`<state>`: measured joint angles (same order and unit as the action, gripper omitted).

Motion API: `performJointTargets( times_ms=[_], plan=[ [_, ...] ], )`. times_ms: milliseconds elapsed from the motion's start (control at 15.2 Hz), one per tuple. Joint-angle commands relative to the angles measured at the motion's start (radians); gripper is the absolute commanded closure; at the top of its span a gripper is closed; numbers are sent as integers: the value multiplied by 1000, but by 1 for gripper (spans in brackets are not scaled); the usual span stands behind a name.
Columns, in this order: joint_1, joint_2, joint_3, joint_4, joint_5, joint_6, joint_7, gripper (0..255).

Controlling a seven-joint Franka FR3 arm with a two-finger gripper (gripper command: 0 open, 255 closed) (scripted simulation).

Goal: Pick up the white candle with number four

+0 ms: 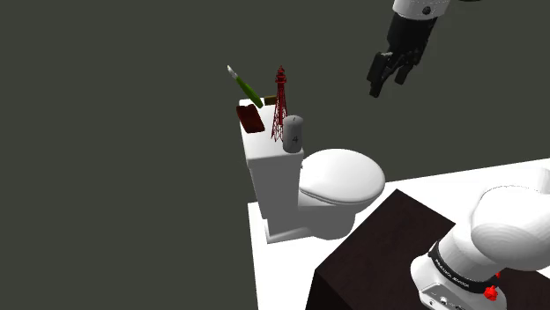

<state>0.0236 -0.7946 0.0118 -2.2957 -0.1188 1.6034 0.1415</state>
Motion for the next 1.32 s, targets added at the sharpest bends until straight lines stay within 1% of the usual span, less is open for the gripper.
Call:
performJointTargets(
  times_ms=[0,330,594,924,1254],
  plan=[
    [0,0,0,0,0,0,0,0],
    [-10,136,36,-15,13,148,91,0],
    [-20,264,63,1,14,257,162,0],
    [-34,439,94,53,2,375,252,0],
    [-47,625,118,143,-26,466,343,0]
  ],
)
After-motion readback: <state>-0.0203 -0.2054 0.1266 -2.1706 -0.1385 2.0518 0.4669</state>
